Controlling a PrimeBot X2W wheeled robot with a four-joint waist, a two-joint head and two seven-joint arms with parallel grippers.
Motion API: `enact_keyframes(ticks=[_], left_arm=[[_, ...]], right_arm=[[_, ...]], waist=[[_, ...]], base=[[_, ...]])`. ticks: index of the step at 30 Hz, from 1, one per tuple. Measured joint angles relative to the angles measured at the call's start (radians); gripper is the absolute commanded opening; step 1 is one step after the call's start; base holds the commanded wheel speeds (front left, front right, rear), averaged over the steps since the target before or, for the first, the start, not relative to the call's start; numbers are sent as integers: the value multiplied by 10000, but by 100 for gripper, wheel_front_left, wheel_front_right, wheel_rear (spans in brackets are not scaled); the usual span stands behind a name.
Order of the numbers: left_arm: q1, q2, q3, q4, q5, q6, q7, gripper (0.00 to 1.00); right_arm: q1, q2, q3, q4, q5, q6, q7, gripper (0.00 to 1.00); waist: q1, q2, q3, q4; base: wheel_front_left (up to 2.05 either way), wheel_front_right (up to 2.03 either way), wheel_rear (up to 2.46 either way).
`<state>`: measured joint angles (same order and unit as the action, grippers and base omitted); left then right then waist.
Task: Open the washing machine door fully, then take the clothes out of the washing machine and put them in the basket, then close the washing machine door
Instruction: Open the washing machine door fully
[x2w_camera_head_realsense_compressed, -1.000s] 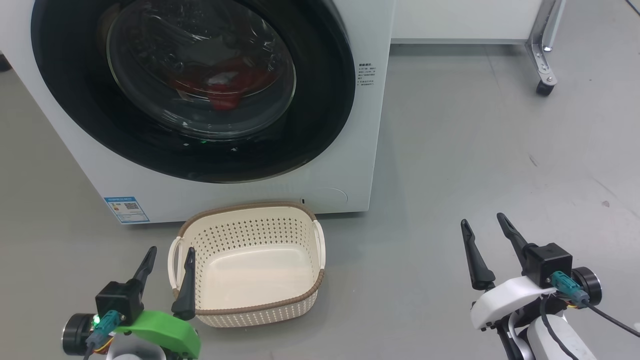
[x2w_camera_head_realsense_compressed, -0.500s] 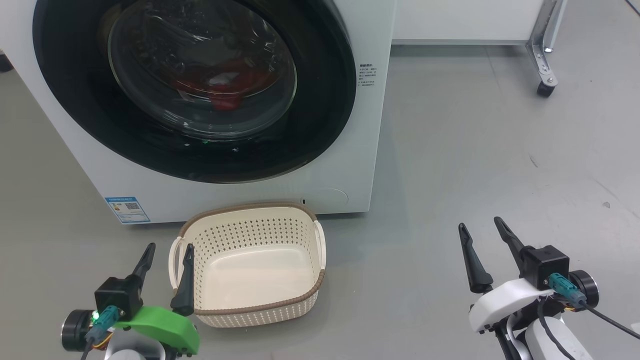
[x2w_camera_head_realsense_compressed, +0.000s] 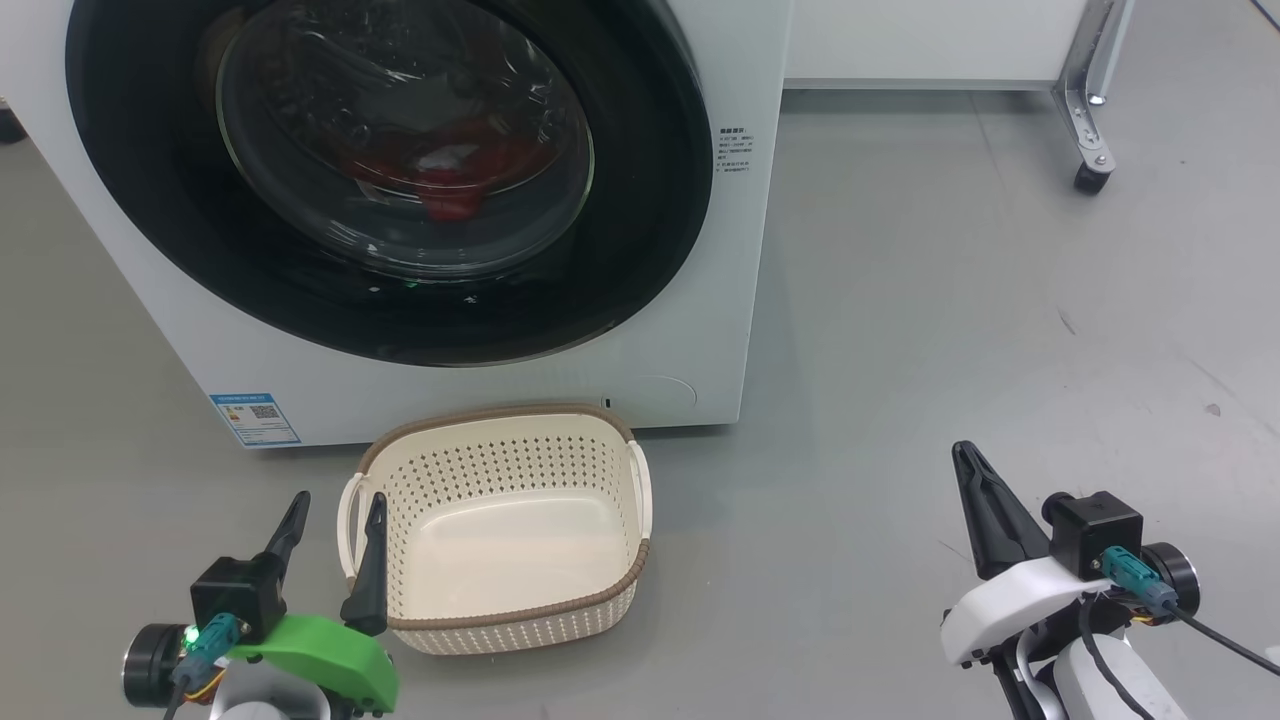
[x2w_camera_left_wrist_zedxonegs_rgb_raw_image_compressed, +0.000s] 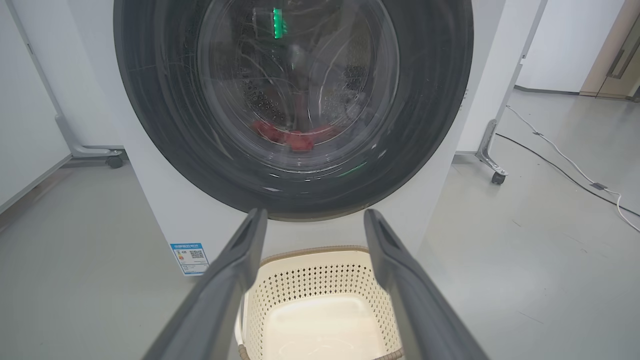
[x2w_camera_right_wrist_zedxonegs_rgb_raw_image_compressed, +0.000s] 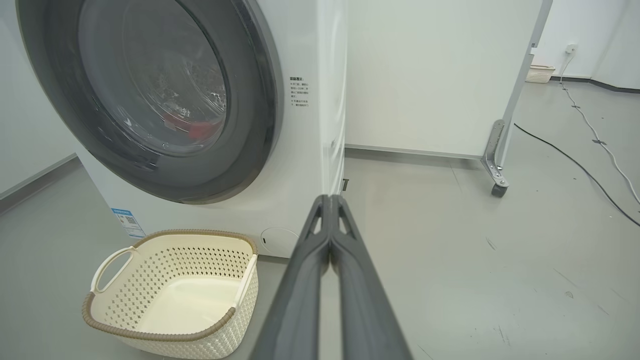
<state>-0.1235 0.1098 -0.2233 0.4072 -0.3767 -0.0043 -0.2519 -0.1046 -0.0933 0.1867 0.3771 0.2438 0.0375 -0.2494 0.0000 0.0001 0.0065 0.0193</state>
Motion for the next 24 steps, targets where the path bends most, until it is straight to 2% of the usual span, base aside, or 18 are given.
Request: enact_keyframes(ticks=[7, 11, 16, 24], left_arm=[[-9, -8, 10, 17, 0, 0, 0, 100], [-20, -15, 13, 15, 2, 0, 0, 100], [-108, -27, 21, -59, 4, 0, 0, 100], [-456, -38, 71, -297, 19, 0, -2, 100]], right_arm=[[0, 65, -148, -6, 31, 142, 0, 0], [-1, 242, -408, 0, 579, 288, 0, 0], [-78, 500, -1151, 180, 2800, 658, 0, 0], [-821, 537, -1791, 585, 6013, 842, 493, 0]], waist=[[0, 0, 24, 5], [0, 0, 59, 11], [0, 0, 221, 20], [0, 0, 582, 60]], base=[[0, 0, 0], [0, 0, 0], [0, 0, 0], [0, 0, 0]])
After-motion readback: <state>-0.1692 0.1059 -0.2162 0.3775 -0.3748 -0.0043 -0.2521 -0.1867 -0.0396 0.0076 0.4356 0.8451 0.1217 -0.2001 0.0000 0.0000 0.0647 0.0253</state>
